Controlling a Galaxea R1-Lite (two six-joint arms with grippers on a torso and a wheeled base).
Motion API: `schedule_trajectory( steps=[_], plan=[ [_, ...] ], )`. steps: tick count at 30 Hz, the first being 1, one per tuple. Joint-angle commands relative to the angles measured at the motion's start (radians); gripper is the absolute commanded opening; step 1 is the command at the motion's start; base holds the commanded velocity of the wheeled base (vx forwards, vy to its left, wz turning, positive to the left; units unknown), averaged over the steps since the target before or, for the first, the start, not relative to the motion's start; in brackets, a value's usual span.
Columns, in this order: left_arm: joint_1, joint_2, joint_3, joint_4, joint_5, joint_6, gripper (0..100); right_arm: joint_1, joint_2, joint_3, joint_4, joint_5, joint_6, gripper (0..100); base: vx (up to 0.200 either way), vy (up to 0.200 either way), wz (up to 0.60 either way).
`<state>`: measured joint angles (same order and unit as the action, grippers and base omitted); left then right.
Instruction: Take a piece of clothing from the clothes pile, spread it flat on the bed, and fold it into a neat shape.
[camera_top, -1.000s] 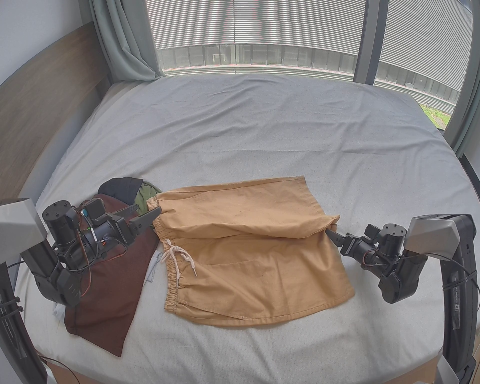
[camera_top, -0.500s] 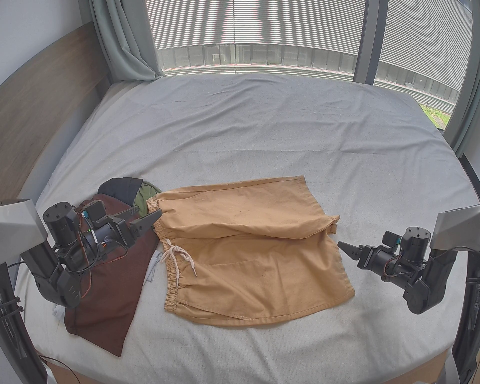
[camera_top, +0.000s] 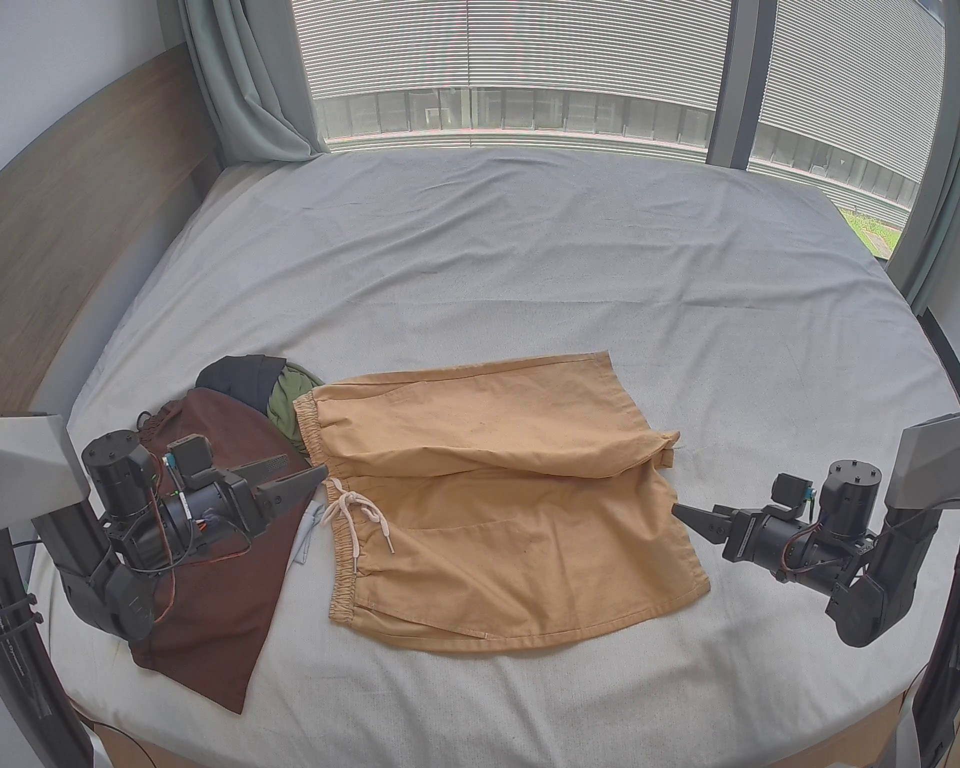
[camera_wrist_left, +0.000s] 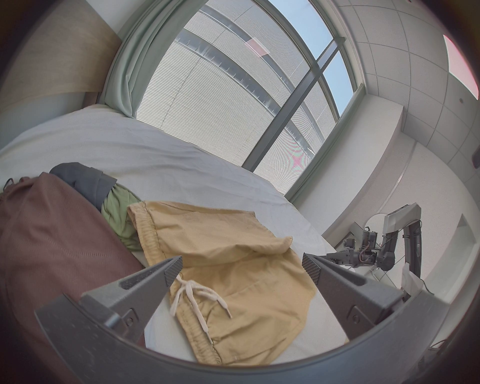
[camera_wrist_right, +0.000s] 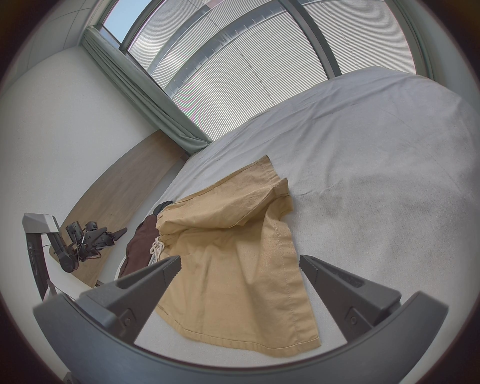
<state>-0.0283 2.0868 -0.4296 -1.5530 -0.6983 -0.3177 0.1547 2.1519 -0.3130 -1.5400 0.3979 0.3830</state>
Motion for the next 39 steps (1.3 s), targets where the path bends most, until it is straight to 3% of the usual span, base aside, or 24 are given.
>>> schedule_trajectory(
  steps=[1, 9, 39],
  plan=[
    [0.021, -0.019, 0.055, -0.002, -0.03, -0.004, 100, -0.004, -0.018, 0.005, 0.0, 0.001, -0.007, 100, 0.0, 0.0, 0.0],
    [0.042, -0.005, 0.163, -0.001, -0.096, -0.003, 100, -0.001, -0.023, 0.023, 0.0, 0.004, -0.009, 100, 0.0, 0.0, 0.0],
    [-0.013, 0.294, 0.167, -0.001, -0.082, 0.048, 100, 0.003, -0.015, 0.023, -0.002, 0.002, -0.007, 100, 0.0, 0.0, 0.0]
  ],
)
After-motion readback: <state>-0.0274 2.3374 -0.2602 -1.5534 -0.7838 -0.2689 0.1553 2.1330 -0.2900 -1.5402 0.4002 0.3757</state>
